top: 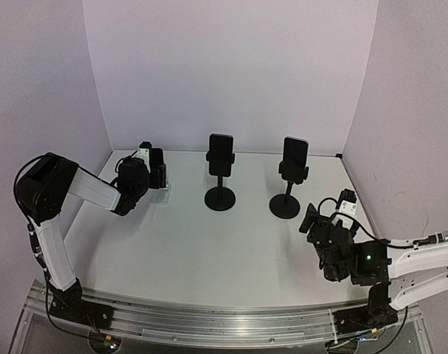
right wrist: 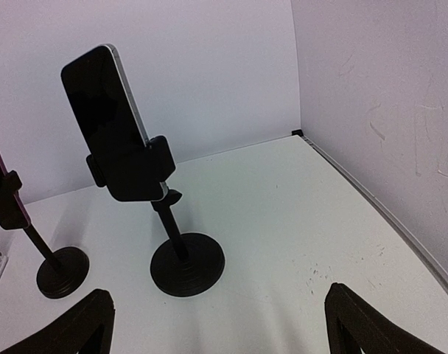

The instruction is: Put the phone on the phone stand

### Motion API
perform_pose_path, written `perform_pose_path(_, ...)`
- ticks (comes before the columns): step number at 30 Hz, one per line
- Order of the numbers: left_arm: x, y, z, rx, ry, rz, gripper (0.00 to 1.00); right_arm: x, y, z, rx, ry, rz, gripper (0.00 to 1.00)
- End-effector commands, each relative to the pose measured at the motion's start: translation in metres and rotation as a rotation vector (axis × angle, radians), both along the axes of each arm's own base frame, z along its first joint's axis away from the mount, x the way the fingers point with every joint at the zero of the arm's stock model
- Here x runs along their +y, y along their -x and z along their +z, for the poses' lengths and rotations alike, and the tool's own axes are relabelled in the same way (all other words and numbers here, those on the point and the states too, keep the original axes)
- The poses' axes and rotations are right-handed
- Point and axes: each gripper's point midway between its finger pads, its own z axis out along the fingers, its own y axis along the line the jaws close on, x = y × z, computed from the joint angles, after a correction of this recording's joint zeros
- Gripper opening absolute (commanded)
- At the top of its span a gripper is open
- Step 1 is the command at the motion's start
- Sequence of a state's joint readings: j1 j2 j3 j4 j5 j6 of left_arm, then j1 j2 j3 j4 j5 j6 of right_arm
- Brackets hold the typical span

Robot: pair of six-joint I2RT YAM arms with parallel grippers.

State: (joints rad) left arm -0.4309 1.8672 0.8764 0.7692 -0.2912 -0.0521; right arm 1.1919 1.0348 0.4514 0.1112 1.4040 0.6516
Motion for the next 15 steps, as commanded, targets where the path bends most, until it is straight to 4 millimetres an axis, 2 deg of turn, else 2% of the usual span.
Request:
perform_pose_path(1,0.001,-0.013,0.04,-0.137,0.051,0.029,0.31,-0.008,0.002,0.008,-0.034,-0.031,-0.034,0.98)
perform_pose_path(15,-0.004,-0.014,0.039,-0.166,0.066,0.013,0.31,-0.019,0.006,0.01,-0.055,-0.045,-0.062,0.98)
